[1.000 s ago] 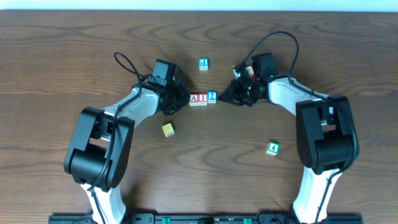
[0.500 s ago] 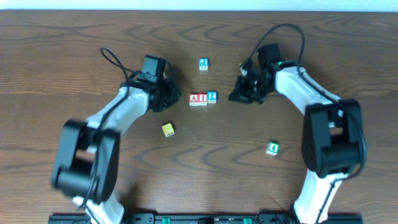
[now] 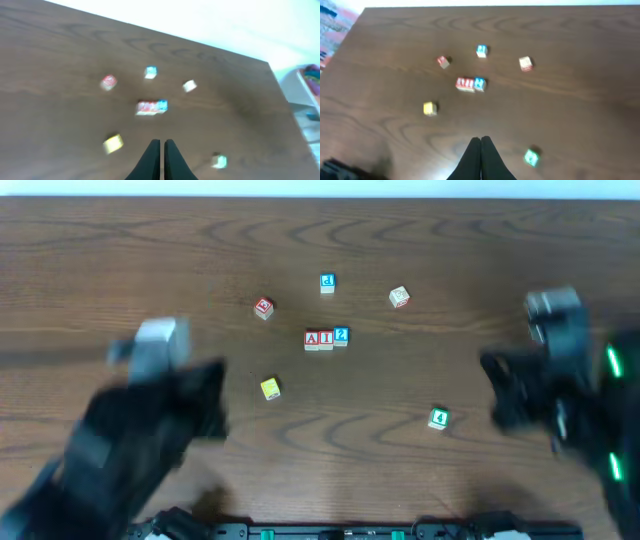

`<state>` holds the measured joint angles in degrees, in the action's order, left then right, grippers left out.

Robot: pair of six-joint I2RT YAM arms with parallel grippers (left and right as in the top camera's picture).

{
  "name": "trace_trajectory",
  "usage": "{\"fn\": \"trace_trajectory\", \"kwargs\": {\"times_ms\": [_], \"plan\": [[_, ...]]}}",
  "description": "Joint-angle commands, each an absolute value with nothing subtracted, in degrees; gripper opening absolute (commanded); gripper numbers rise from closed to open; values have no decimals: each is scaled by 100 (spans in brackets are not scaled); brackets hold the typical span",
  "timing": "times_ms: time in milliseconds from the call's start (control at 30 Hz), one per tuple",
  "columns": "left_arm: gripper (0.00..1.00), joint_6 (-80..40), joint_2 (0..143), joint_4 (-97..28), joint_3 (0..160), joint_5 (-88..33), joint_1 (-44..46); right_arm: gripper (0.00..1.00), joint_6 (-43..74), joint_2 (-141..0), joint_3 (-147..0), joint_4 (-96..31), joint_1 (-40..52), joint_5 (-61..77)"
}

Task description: Spell out Ai2

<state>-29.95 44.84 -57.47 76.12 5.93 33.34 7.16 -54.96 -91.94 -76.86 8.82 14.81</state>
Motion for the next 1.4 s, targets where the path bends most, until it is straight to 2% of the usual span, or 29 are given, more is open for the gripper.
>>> {"fn": "trace_trajectory", "kwargs": {"times_ms": [0, 33, 67, 100, 133, 167, 200, 233, 700, 1000, 1200, 1367], "plan": [[6, -3367, 3804, -6064, 6917, 1564, 3787, 1, 460, -4812, -8580, -7861, 913, 1221], [6, -3365, 3562, -6053, 6707, 1566, 3889, 2, 460, -4475, -8340, -7861, 913, 1221], [6, -3361, 3411, -5994, 6573, 1566, 3935, 16, 460, -4239, -8165, -7830, 913, 1219], [9, -3332, 3304, -5885, 6477, 1559, 3944, 54, 460, -4010, -8005, -7780, 913, 1216], [26, -3319, 3264, -5826, 6453, 1564, 3944, 91, 460, -3826, -7909, -7754, 913, 1216], [48, -3321, 3264, -5800, 6455, 1564, 3940, 99, 462, -3715, -7878, -7758, 913, 1216], [80, -3323, 3269, -5804, 6455, 1568, 3940, 99, 462, -3647, -7876, -7765, 913, 1221], [95, -3321, 3282, -5822, 6453, 1566, 3940, 99, 460, -3581, -7878, -7769, 913, 1221], [95, -3323, 3293, -6960, 6453, 1380, 3940, 99, 460, -3544, -7872, -8407, 913, 1221], [95, -3323, 3284, -7070, 6453, 1369, 3896, 99, 462, -3544, -7872, -8407, 913, 1221], [95, -2797, 3188, -7196, 6451, 1750, 3354, 99, 460, -3544, -7872, -8407, 913, 1221], [95, -2460, 2705, -6504, 5988, 2279, 2685, 99, 462, -3544, -7872, -8407, 913, 1221]]}}
